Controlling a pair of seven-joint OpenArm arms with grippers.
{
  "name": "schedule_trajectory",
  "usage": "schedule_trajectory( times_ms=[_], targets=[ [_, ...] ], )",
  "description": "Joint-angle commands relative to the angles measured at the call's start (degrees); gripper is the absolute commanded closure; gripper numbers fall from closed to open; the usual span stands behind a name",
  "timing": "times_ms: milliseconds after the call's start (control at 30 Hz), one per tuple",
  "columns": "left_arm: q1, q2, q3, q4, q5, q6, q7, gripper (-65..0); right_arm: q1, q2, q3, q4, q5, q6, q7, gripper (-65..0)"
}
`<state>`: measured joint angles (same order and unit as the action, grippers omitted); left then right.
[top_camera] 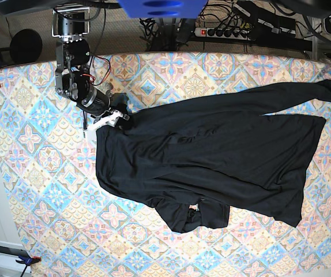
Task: Layout the t-shirt on the table in an organized manner, then fold the t-shirt properly
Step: 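Lift the shirt with both grippers, stretching it between them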
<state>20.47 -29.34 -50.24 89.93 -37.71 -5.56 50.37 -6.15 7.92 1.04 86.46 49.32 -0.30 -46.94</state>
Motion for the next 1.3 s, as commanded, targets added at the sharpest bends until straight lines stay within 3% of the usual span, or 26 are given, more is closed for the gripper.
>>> schedule_trajectory(
  times_ms=[0,133,300,567,733,967,1133,1267],
  targets=[
    [-0.1,-1.5,-0.5,1.0,-0.3,-0.1,-1.2,0.0,-0.2,0.0,0.0,-0.1,-0.8,-0.5,-2.7,-17.6],
    [-0.1,-1.5,-0.4,1.1,-0.4,-0.2,-1.2,0.0,-0.3,0.0,0.1,0.4,-0.8,-0.5,-2.5,0.0],
    [-0.1,-1.9,3.7,1.1,0.0,-0.2,-1.3,0.0,-1.2,0.4,0.7,4.1,-0.7,-0.5,-2.2,0.0],
    [2.1,-1.9,6.9,1.1,-0.2,-0.2,-1.3,0.0,-11.5,1.7,5.6,13.1,-0.6,-0.4,-2.9,0.0],
    [5.6,-2.5,6.9,3.7,-0.1,-0.4,-1.2,0.0,-16.7,4.7,8.0,17.9,-0.6,3.6,-2.9,0.0],
    [11.0,-6.9,6.8,5.8,-0.3,-7.7,-1.2,0.0,-23.9,4.9,13.2,21.9,-0.6,4.4,-3.0,0.0],
    [12.4,-8.9,5.5,5.7,-0.3,-10.9,-1.2,0.0,-27.6,5.0,14.9,24.4,-0.6,4.4,-3.0,0.0],
    [11.4,-8.2,1.2,5.6,-1.3,-12.9,-1.4,0.0,-27.7,5.0,14.9,24.8,-0.6,4.4,-3.0,0.0]
  ],
)
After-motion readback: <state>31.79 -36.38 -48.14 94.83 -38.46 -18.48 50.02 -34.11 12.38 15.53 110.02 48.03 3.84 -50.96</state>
